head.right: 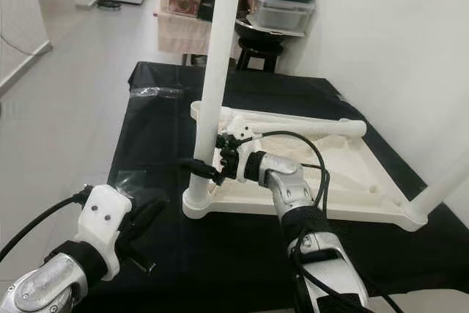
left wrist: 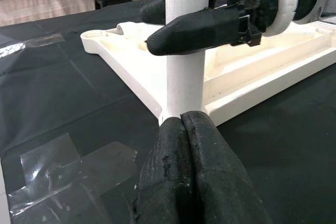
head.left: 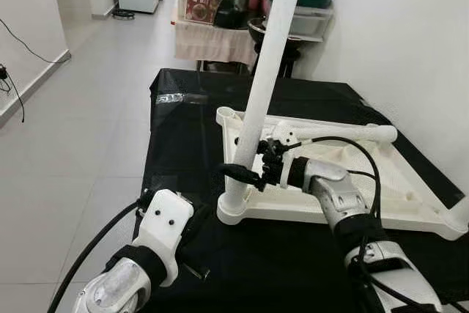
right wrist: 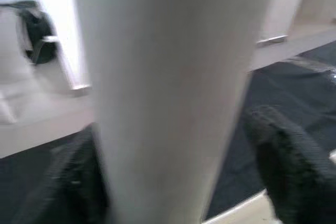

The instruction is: Building children table

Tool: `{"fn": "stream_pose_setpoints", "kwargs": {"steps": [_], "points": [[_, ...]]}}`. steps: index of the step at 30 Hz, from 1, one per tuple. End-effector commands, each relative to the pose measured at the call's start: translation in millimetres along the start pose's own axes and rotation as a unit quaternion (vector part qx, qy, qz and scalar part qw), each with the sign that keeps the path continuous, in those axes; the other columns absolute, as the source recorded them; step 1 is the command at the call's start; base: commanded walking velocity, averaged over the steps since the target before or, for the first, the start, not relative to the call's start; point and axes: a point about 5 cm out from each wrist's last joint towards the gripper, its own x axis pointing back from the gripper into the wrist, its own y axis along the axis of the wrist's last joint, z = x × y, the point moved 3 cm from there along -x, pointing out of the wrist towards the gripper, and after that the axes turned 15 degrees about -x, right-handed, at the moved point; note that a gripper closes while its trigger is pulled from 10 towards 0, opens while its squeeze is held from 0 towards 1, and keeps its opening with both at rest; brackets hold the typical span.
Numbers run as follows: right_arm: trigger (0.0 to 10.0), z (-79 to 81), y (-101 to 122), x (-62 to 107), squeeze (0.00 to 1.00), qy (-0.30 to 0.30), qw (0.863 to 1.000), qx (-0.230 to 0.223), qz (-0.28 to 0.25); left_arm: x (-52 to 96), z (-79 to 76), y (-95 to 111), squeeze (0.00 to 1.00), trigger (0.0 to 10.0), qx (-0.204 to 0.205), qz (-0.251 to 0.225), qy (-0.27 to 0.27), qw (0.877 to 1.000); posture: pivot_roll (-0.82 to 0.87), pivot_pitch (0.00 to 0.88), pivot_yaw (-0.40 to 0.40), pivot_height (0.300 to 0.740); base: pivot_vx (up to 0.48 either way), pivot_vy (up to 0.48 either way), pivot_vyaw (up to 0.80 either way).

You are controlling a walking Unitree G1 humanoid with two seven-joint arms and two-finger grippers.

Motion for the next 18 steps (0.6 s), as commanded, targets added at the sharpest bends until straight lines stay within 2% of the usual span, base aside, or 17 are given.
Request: {"fn": "stream_pose_setpoints", "kwargs": {"steps": [1,13,15,16,18], "points": [[0.0,1.2,6,5.0,0.00,0.029,1.000,-0.008,0.000,-0.8,-3.8,-1,0.00,10.0,0.005,0.004,-0.007,1.000,0.17,0.000,-0.169,0.740,0.000,0.000,0.00],[0.0,-0.5,-2,7.8,0.00,0.050,0.999,-0.020,0.009,-1.1,-2.8,-2,0.00,10.0,0.003,0.004,-0.006,1.000,0.16,0.000,-0.163,0.740,0.000,0.000,0.00],[0.0,-1.1,-13,11.4,0.00,0.034,0.999,-0.028,0.002,-0.7,-2.7,-2,0.00,10.0,0.003,0.005,-0.006,1.000,0.16,0.000,-0.165,0.740,0.000,0.000,0.00],[0.0,2.1,-26,10.9,0.00,0.014,0.999,-0.044,-0.002,0.2,-2.5,-2,0.00,10.0,0.003,0.006,-0.006,1.000,0.15,0.000,-0.167,0.740,0.000,0.000,0.00],[0.0,2.1,-26,10.9,0.00,0.014,0.999,-0.044,-0.002,0.2,-2.5,-2,0.00,10.0,0.003,0.006,-0.006,1.000,0.15,0.000,-0.167,0.740,0.000,0.000,0.00]]}}
